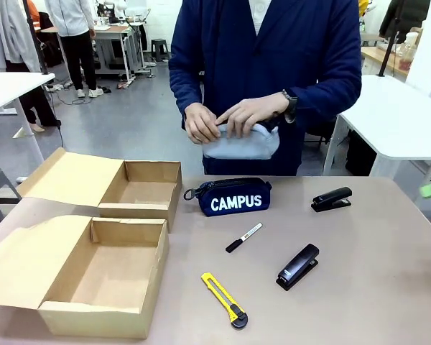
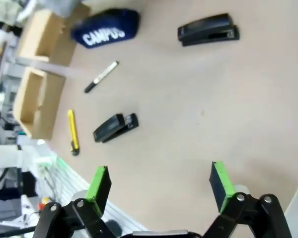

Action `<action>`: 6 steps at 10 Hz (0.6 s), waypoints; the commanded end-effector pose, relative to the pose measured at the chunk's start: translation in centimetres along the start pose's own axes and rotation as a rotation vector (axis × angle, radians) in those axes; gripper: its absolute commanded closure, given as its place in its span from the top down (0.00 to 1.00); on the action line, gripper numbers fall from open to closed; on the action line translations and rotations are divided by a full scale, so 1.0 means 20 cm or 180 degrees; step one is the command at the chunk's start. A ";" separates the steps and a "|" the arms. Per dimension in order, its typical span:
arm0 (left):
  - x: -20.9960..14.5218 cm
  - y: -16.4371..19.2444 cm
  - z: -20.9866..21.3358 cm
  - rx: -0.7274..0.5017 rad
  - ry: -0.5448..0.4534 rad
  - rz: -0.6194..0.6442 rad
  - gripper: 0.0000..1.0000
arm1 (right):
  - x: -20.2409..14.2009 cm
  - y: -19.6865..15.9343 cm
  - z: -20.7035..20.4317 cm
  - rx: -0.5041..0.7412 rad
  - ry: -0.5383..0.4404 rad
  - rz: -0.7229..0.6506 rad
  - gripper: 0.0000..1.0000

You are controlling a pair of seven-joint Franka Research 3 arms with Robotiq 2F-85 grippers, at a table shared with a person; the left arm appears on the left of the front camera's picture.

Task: Place items inside the box.
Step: Pick up a Pencil pouch or Stapler and place it inside the Mailer Box closest to the robot.

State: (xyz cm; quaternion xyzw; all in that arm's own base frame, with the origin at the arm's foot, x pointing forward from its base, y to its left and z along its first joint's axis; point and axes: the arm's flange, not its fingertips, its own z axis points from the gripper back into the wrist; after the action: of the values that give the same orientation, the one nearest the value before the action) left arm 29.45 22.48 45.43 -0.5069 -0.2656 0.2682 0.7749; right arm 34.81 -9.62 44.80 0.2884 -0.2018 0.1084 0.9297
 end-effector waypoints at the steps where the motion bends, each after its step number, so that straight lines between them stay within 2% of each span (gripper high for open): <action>1: 0.00 0.00 0.01 -0.0039 0.0002 -0.0071 1.00 | -0.05 -0.02 0.06 0.0082 -0.0018 -0.0155 1.00; 3: 0.00 0.00 0.01 -0.0039 0.0002 -0.0071 1.00 | 0.00 0.00 0.00 0.0003 -0.0012 0.0000 1.00; 4: 0.00 0.00 0.01 -0.0039 0.0002 -0.0071 1.00 | 0.08 0.10 -0.06 0.0117 0.0394 0.1240 1.00; 5: 0.00 0.00 0.01 -0.0039 0.0002 -0.0071 1.00 | 0.27 0.12 -0.19 0.0198 0.0610 0.2636 1.00; 6: 0.00 0.00 0.01 -0.0039 0.0002 -0.0071 1.00 | 0.44 0.10 -0.36 0.0372 0.0797 0.3412 1.00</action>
State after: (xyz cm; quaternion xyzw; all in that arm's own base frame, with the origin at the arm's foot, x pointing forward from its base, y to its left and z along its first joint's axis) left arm 29.43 22.48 45.46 -0.5068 -0.2658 0.2678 0.7751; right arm 38.78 -3.19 45.49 0.2440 -0.1739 0.3296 0.8953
